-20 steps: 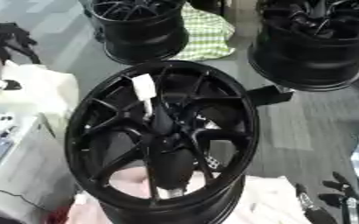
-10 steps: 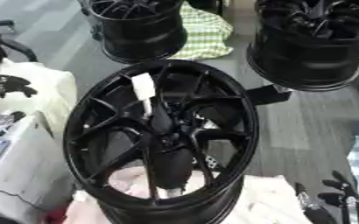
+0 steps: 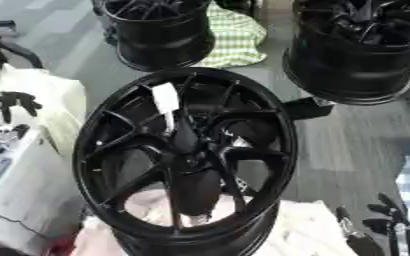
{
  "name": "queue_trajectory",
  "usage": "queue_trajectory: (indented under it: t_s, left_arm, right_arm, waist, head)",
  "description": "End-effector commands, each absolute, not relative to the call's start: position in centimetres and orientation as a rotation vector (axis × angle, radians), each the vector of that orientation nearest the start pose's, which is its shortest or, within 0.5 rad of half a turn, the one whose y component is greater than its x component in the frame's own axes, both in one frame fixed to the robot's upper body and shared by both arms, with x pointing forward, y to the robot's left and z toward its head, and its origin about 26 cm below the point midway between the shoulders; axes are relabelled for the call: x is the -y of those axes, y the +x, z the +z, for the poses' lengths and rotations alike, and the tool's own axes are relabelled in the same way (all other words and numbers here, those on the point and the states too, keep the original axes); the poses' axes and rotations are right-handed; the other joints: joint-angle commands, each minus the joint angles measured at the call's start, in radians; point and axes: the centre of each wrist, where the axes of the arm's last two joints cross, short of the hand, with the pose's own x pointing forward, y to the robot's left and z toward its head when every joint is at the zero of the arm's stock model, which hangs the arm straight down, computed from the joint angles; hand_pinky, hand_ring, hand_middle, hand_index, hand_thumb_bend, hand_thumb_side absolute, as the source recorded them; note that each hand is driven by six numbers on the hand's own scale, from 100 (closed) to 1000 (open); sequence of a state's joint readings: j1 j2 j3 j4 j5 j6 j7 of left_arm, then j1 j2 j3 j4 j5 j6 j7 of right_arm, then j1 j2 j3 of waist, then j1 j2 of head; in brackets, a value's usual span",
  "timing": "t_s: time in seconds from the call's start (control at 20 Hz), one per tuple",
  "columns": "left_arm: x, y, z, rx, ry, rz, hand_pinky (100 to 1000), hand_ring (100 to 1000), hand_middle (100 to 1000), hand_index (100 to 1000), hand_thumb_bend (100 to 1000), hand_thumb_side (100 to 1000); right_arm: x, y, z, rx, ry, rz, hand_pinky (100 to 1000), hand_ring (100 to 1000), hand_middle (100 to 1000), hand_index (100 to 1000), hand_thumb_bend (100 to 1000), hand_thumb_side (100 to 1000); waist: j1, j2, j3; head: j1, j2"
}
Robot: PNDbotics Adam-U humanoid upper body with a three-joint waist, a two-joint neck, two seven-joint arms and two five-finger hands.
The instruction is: Pull the pin out of the wheel hub.
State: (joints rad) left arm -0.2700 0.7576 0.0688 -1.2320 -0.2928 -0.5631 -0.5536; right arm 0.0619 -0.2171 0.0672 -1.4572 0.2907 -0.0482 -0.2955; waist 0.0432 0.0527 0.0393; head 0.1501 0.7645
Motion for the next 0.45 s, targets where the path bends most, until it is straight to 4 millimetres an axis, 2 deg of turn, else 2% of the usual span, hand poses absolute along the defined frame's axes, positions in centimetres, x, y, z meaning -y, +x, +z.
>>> queue_trajectory:
  t_s: [0.05,0.2,0.45]
  left_arm:
    - [-47.6,32.0,10.8,1.553,0.231,-1.763,532,1000,693,910,100,597]
    - [-47.4,31.1,8.8,1.659,0.197,-1.633,525,1000,677,904,100,624]
    - [-45.7,30.4,6.5,1.795,0.137,-1.351,521,1000,666,904,100,650]
  right_arm:
    - [29.2,25.3,-4.3,1.502,-0.581,0.231,696,627,735,935,428,347]
    - [29.1,25.4,-4.2,1.506,-0.581,0.226,696,627,735,935,429,348]
    - [29.0,25.4,-4.1,1.507,-0.576,0.212,696,627,735,935,431,350]
  waist:
    - [-0.004,0.001,0.007]
    - [-0.011,0.002,0.011]
    - [-0.024,0.004,0.02]
  head:
    - [-0.007,0.005]
    - [-0.012,0.005]
    - [-0.018,0.005]
